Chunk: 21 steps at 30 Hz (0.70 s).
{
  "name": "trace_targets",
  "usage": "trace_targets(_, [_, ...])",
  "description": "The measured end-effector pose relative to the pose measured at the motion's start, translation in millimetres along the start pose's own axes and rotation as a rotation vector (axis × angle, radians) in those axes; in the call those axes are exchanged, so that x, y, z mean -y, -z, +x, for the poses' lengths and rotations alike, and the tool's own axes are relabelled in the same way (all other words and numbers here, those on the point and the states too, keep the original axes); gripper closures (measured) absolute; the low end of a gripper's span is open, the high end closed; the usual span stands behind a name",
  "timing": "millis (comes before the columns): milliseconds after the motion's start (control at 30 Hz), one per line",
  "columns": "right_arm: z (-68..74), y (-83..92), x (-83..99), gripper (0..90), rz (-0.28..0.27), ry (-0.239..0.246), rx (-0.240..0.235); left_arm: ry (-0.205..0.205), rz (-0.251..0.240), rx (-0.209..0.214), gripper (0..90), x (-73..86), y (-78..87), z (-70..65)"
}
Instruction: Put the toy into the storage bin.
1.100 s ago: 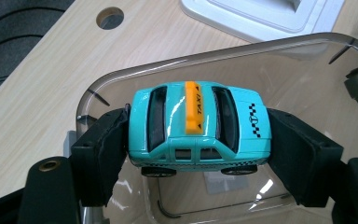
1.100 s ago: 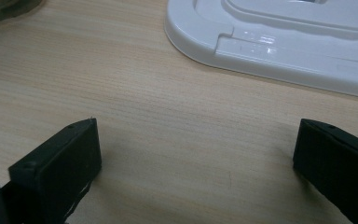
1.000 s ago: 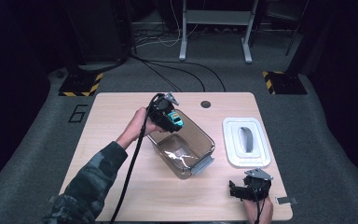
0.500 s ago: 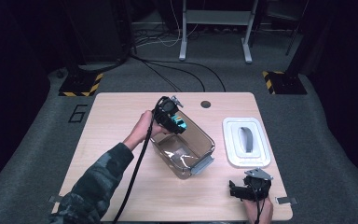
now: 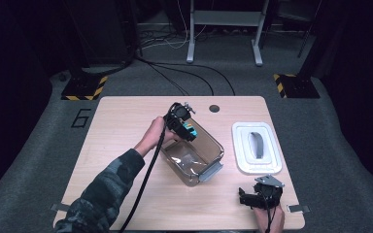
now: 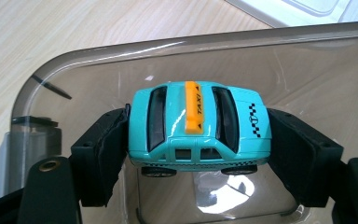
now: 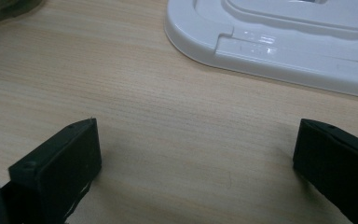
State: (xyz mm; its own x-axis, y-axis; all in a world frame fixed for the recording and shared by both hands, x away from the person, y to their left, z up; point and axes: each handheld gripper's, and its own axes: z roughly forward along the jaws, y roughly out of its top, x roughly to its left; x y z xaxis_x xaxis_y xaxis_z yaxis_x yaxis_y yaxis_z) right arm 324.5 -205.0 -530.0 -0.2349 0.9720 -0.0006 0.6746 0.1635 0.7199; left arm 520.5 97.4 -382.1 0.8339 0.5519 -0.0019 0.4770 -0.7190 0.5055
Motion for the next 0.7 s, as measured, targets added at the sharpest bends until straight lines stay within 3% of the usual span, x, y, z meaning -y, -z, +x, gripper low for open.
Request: trace_targets(700, [0.1, 0.1, 0.0, 0.2, 0.001, -0.001, 0.000, 0.012, 0.039, -0.016, 24.6, -4.1, -21.2, -2.2])
